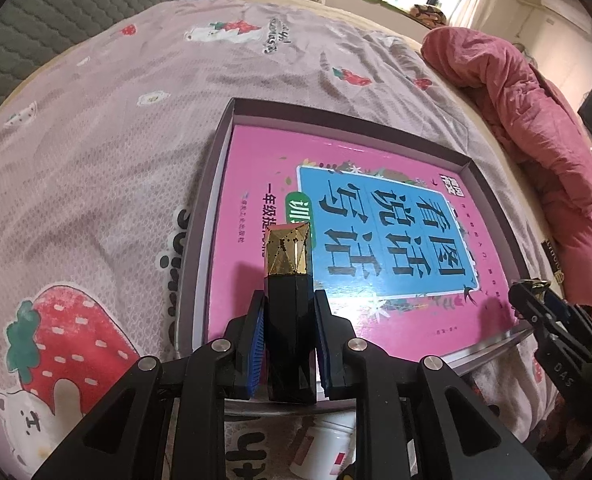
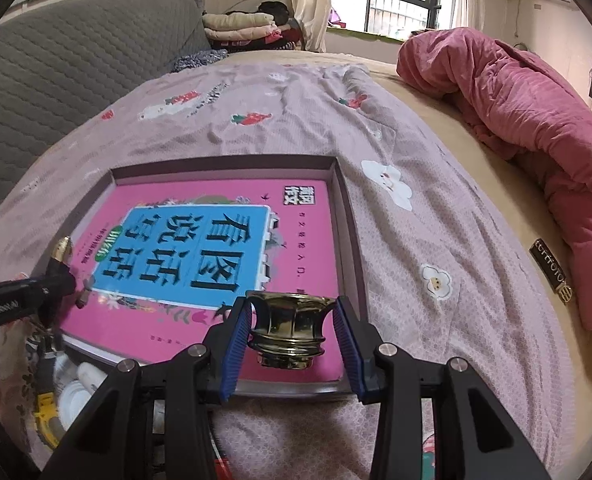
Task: Organize rigid objects
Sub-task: 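Lift the cylinder and brass knob and carry both over the tray, then set the brass knob on the workbook with the right tool while the left tool lowers the cylinder, then open the left tool releasing the cylinder in the tray and withdraw both tools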
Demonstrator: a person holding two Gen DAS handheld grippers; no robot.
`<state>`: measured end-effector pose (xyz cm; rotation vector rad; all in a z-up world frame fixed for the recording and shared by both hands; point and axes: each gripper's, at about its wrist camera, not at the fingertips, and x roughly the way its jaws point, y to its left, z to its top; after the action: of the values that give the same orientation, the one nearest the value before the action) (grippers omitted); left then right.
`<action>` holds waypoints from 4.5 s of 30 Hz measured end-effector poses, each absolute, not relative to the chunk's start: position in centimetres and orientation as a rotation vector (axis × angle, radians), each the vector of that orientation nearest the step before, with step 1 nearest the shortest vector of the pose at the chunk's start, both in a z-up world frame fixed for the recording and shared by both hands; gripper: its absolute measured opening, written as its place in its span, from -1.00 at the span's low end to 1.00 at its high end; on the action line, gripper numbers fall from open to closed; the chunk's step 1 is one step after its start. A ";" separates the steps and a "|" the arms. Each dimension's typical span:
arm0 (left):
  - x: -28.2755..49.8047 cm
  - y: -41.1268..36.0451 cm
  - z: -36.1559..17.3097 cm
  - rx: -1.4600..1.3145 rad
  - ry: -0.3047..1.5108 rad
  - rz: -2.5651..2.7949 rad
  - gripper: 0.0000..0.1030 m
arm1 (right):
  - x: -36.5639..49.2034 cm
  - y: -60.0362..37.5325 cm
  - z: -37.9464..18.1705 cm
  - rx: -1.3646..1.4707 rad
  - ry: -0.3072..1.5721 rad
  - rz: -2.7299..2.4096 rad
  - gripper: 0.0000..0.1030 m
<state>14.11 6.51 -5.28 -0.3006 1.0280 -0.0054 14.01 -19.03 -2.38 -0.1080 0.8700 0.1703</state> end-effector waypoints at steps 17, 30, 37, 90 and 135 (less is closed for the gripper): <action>13.9 6.1 -5.8 -0.209 1.028 0.011 -0.55 | 14.1 -18.9 -3.5 -0.161 0.884 0.137 -0.17; 13.9 6.2 -5.7 -0.207 1.024 0.011 -0.55 | 13.8 -18.9 -3.5 -0.156 0.901 0.143 -0.17; 13.9 6.1 -5.6 -0.205 1.025 0.012 -0.54 | 13.7 -18.8 -3.5 -0.167 0.901 0.135 -0.17; 11.8 6.1 -3.3 -0.248 1.011 0.010 -0.06 | 11.2 -20.1 -0.6 -0.077 0.838 0.171 -0.03; 7.5 5.9 3.4 -0.244 0.884 -0.021 0.47 | 7.3 -20.1 3.7 -0.059 0.707 0.230 0.08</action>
<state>7.50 5.91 3.35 -0.2440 0.8843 -0.0209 7.32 -20.10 3.70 -0.0588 0.7072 0.2297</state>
